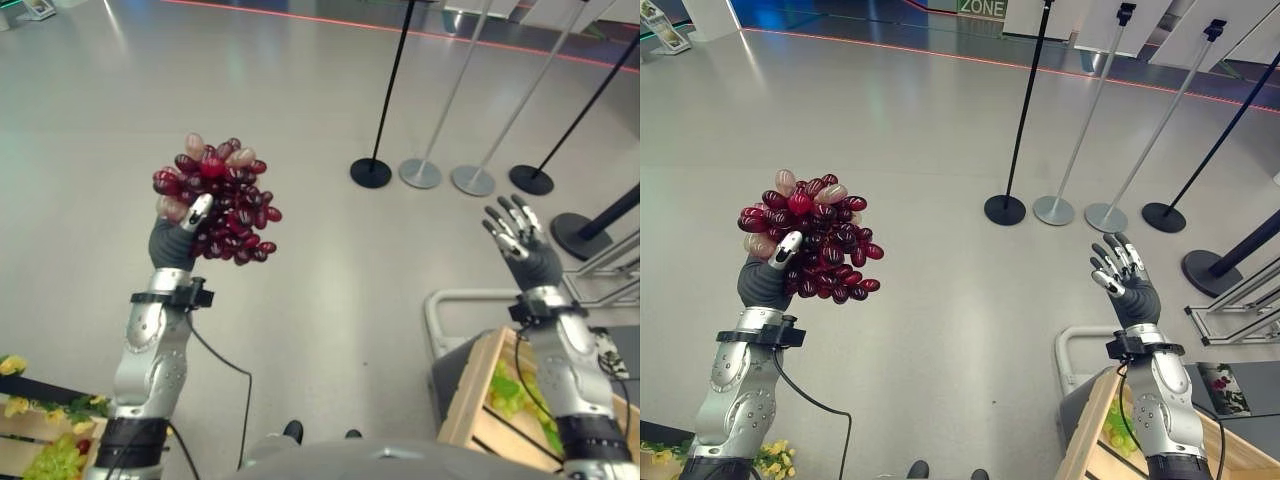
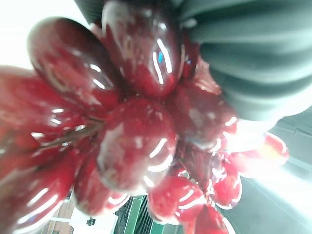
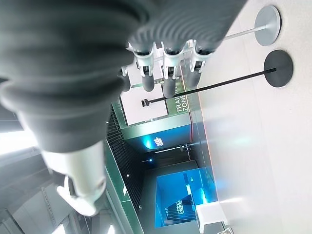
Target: Pick up the fruits from the basket on one side to the basket on the other side
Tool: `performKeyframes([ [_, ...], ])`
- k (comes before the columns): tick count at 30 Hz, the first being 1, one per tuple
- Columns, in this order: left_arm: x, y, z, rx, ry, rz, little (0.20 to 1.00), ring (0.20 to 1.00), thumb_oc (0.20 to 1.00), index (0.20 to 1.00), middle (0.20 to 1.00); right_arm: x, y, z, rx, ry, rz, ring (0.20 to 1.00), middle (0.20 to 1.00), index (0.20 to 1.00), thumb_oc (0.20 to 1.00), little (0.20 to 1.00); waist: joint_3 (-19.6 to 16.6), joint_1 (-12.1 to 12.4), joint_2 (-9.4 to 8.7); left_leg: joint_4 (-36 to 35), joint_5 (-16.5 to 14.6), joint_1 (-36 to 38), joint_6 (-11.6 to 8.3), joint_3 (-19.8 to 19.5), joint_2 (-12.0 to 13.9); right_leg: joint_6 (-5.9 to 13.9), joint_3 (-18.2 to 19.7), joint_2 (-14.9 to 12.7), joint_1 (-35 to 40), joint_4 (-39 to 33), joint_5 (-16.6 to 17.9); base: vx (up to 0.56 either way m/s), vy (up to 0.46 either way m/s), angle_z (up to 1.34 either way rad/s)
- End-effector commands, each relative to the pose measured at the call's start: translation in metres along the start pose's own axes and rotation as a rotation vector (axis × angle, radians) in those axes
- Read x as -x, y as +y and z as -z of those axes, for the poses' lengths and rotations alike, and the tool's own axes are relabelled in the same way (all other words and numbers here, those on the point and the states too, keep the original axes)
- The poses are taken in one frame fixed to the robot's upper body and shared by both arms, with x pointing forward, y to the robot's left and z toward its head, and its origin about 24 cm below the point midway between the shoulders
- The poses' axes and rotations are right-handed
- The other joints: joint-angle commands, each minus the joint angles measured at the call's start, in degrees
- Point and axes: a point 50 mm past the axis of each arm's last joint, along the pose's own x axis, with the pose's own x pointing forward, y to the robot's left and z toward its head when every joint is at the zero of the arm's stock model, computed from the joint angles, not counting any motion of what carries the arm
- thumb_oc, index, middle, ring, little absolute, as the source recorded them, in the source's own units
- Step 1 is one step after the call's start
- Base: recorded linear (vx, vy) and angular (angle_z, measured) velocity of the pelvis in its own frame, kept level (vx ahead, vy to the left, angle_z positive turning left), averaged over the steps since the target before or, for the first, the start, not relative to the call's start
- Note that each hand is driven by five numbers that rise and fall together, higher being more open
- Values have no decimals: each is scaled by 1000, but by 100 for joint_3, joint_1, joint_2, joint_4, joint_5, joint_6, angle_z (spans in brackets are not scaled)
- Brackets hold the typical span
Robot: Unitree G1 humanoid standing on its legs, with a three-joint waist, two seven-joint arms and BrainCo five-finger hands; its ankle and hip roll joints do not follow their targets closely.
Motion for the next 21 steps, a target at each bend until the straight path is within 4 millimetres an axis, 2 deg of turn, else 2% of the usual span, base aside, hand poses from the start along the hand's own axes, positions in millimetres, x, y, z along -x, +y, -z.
performKeyframes([
  [1,-13,-2,-34,-60,-208,28,200,200,200,200,200,-15,2,-39,54,-182,-44,1000,1000,1000,1000,1000,-428,-187,85,373,-562,97,-389,76,408,357,-52,-148,-387,767,-597,-44,-29,-1],
  [6,-13,-2,-33,-52,-202,28,200,200,200,200,200,-16,2,-39,62,-175,-50,1000,1000,1000,1000,1000,-443,-209,79,424,-593,73,-445,88,455,330,-19,-106,-291,560,-583,-3,-28,0],
  [9,-15,-3,-32,-49,-205,35,200,200,200,200,200,-17,1,-42,69,-187,-44,1000,1000,1000,1000,1000,-320,-205,41,939,-640,-171,-439,171,289,341,52,-166,-270,418,-442,-52,30,-1],
  [11,-23,-8,-35,-32,-226,67,200,200,200,200,200,-17,-1,-51,87,-213,-43,1000,1000,1000,1000,1000,-108,-334,-81,1784,-859,-610,-402,915,22,374,-31,-358,-274,389,-357,-120,96,25],
  [12,-25,-9,-38,-32,-237,78,200,200,200,200,200,-20,1,-53,86,-223,-50,1000,1000,1000,1000,1000,-71,-304,-70,2065,-992,-701,-357,991,-141,389,-14,-365,-345,404,-328,-103,124,50],
  [13,-28,-11,-38,-32,-243,86,200,200,200,200,200,-21,1,-53,84,-233,-41,1000,1000,1000,1000,1000,-42,-342,-55,2284,-1058,-810,-281,1302,-289,414,2,-356,-441,439,-292,-43,150,31],
  [14,-29,-11,-38,-34,-240,86,200,200,200,200,200,-20,1,-54,86,-236,-36,1000,1000,1000,1000,1000,-59,-459,34,1908,-1081,-725,-189,1614,-138,451,-18,-302,-538,464,-257,-20,132,-6],
  [15,-30,-10,-38,-47,-239,83,200,200,200,200,200,-22,3,-52,84,-231,-44,1000,1000,1000,1000,1000,-63,-443,53,1717,-1121,-637,-129,1607,-130,505,40,-279,-626,495,-213,11,147,-19],
  [16,-29,-11,-39,-72,-240,92,200,200,200,200,200,-23,5,-49,78,-226,-37,1000,1000,1000,1000,1000,-34,-334,54,1699,-1096,-611,-28,1372,-388,571,194,-298,-750,624,-184,17,154,-35],
  [18,-28,-7,-41,-80,-244,77,200,200,200,200,200,-21,5,-45,57,-220,-23,1000,1000,1000,1000,1000,-47,-382,83,1404,-1058,-509,49,1549,-335,608,233,-314,-748,666,-188,65,185,-106],
  [21,-25,-2,-43,-98,-243,61,200,200,200,200,200,-22,10,-40,68,-199,-51,1000,1000,1000,1000,1000,-69,-288,93,1219,-1110,-382,179,1628,-386,697,261,-367,-827,842,-270,52,116,-48],
])
